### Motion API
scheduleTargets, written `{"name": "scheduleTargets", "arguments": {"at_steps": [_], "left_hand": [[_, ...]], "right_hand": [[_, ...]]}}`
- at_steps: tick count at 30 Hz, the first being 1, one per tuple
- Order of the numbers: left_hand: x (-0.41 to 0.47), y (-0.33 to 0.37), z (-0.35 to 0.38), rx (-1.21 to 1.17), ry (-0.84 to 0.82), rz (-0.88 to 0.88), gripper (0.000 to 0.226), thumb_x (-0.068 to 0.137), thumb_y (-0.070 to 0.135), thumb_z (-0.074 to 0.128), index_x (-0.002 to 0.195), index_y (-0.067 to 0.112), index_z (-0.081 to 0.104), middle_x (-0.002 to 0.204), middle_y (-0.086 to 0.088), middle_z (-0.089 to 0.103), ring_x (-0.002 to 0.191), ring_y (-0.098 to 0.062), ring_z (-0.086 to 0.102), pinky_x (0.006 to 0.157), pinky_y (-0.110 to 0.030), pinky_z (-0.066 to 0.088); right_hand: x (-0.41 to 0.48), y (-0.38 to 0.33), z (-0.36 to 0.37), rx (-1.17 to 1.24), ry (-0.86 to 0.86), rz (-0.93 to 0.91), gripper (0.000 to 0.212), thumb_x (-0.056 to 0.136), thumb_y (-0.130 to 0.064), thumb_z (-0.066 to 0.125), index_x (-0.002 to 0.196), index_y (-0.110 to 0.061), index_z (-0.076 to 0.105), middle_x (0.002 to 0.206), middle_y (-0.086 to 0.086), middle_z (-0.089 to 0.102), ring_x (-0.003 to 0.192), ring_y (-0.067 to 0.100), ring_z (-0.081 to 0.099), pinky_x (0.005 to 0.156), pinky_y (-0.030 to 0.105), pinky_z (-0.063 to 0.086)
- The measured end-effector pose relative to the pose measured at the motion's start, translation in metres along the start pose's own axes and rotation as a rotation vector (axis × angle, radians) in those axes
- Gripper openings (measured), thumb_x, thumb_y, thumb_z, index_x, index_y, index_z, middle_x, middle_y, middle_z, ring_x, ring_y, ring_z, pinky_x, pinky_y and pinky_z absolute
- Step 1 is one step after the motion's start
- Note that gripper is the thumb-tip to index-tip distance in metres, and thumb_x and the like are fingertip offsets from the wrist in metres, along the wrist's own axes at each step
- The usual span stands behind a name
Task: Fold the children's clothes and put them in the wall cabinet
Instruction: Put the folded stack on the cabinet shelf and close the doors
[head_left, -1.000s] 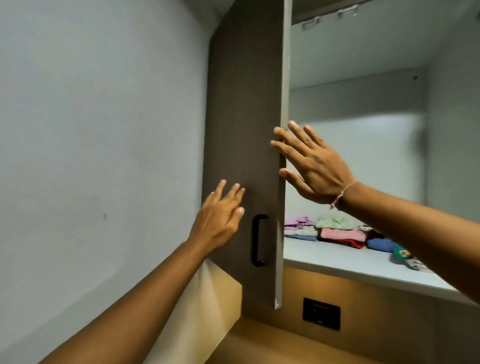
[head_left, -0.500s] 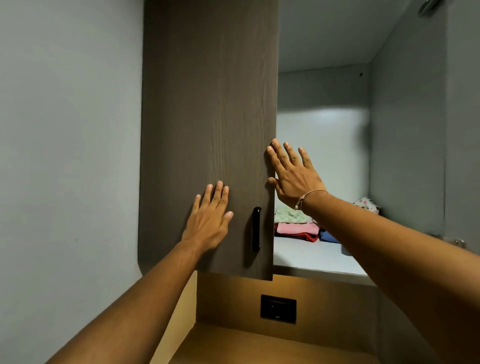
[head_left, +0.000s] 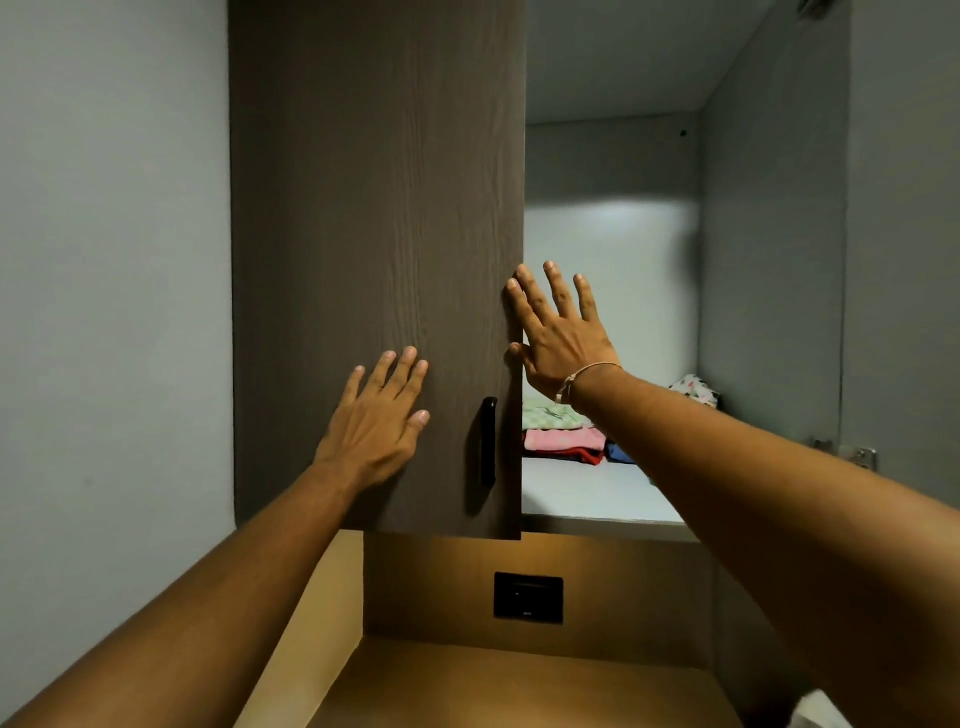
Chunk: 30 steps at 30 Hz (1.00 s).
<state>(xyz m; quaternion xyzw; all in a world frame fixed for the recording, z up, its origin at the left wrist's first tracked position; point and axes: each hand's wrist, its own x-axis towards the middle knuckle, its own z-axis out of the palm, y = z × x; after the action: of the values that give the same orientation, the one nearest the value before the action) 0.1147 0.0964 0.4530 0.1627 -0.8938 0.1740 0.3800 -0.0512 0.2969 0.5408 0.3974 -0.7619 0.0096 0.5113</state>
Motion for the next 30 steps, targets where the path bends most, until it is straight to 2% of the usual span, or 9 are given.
{"name": "scheduleTargets", "arguments": {"at_steps": [4, 7, 11, 14, 19, 22, 26, 30], "left_hand": [[0.003, -0.005, -0.024, 0.003, -0.099, 0.04, 0.061, 0.101, 0.044, 0.022, 0.152, 0.023, -0.002, 0.161, 0.002, -0.01, 0.149, -0.018, -0.003, 0.121, -0.046, 0.003], [0.005, -0.001, -0.04, -0.024, -0.121, 0.037, 0.062, 0.101, 0.044, 0.024, 0.153, 0.021, 0.0, 0.163, 0.002, -0.004, 0.149, -0.02, -0.001, 0.121, -0.046, 0.005], [0.013, 0.02, -0.057, -0.047, -0.033, 0.073, 0.062, 0.1, 0.044, 0.024, 0.154, 0.021, 0.004, 0.163, 0.002, -0.001, 0.15, -0.02, -0.003, 0.121, -0.046, 0.004], [0.028, 0.055, -0.076, -0.105, 0.057, 0.139, 0.061, 0.1, 0.043, 0.024, 0.154, 0.021, 0.005, 0.163, 0.002, 0.0, 0.149, -0.02, -0.005, 0.121, -0.045, 0.002], [0.058, 0.162, -0.139, -0.287, 0.188, 0.366, 0.066, 0.094, 0.048, 0.022, 0.154, 0.022, 0.009, 0.163, 0.0, 0.004, 0.15, -0.021, -0.003, 0.121, -0.045, 0.003], [0.069, 0.241, -0.192, -0.296, 0.335, 0.579, 0.066, 0.095, 0.047, 0.023, 0.154, 0.019, 0.012, 0.163, -0.002, 0.006, 0.15, -0.025, -0.001, 0.121, -0.046, 0.007], [0.07, 0.332, -0.259, -0.303, 0.539, 0.816, 0.063, 0.1, 0.044, 0.028, 0.154, 0.016, 0.013, 0.163, -0.005, 0.008, 0.15, -0.028, 0.0, 0.121, -0.045, 0.007], [0.064, 0.394, -0.312, -0.289, 0.656, 0.96, 0.062, 0.1, 0.044, 0.027, 0.153, 0.015, 0.014, 0.162, -0.008, 0.01, 0.149, -0.031, 0.001, 0.121, -0.046, 0.005]], "right_hand": [[-0.024, 0.0, -0.005, -0.05, -0.07, -0.042, 0.07, 0.098, -0.051, 0.019, 0.151, -0.019, -0.013, 0.16, 0.006, -0.014, 0.144, 0.035, -0.02, 0.116, 0.056, -0.01], [-0.054, 0.005, -0.011, -0.002, -0.097, 0.0, 0.068, 0.099, -0.046, 0.022, 0.151, -0.019, -0.011, 0.161, 0.004, -0.011, 0.145, 0.034, -0.019, 0.116, 0.056, -0.008], [-0.105, 0.021, -0.038, 0.106, -0.045, 0.186, 0.072, 0.097, -0.038, 0.035, 0.152, -0.019, -0.009, 0.162, 0.003, -0.009, 0.145, 0.034, -0.019, 0.117, 0.057, -0.005], [-0.151, 0.041, -0.077, 0.19, 0.075, 0.411, 0.077, 0.094, -0.038, 0.039, 0.152, -0.019, -0.007, 0.161, 0.002, -0.01, 0.145, 0.033, -0.021, 0.117, 0.052, -0.01], [-0.25, 0.081, -0.162, 0.166, 0.382, 0.687, 0.076, 0.091, -0.036, 0.037, 0.153, -0.018, -0.002, 0.161, 0.002, -0.007, 0.146, 0.031, -0.017, 0.117, 0.042, -0.014], [-0.298, 0.098, -0.203, 0.086, 0.479, 0.783, 0.073, 0.092, -0.037, 0.032, 0.152, -0.02, -0.006, 0.162, 0.001, -0.009, 0.146, 0.028, -0.019, 0.117, 0.037, -0.017], [-0.328, 0.124, -0.234, 0.035, 0.544, 0.885, 0.075, 0.092, -0.039, 0.032, 0.151, -0.022, -0.01, 0.161, 0.0, -0.011, 0.143, 0.02, -0.023, 0.114, 0.032, -0.02], [-0.341, 0.156, -0.243, 0.155, 0.462, 1.029, 0.076, 0.09, -0.045, 0.028, 0.151, -0.018, -0.008, 0.161, 0.003, -0.011, 0.146, 0.021, -0.016, 0.118, 0.037, -0.011]]}}
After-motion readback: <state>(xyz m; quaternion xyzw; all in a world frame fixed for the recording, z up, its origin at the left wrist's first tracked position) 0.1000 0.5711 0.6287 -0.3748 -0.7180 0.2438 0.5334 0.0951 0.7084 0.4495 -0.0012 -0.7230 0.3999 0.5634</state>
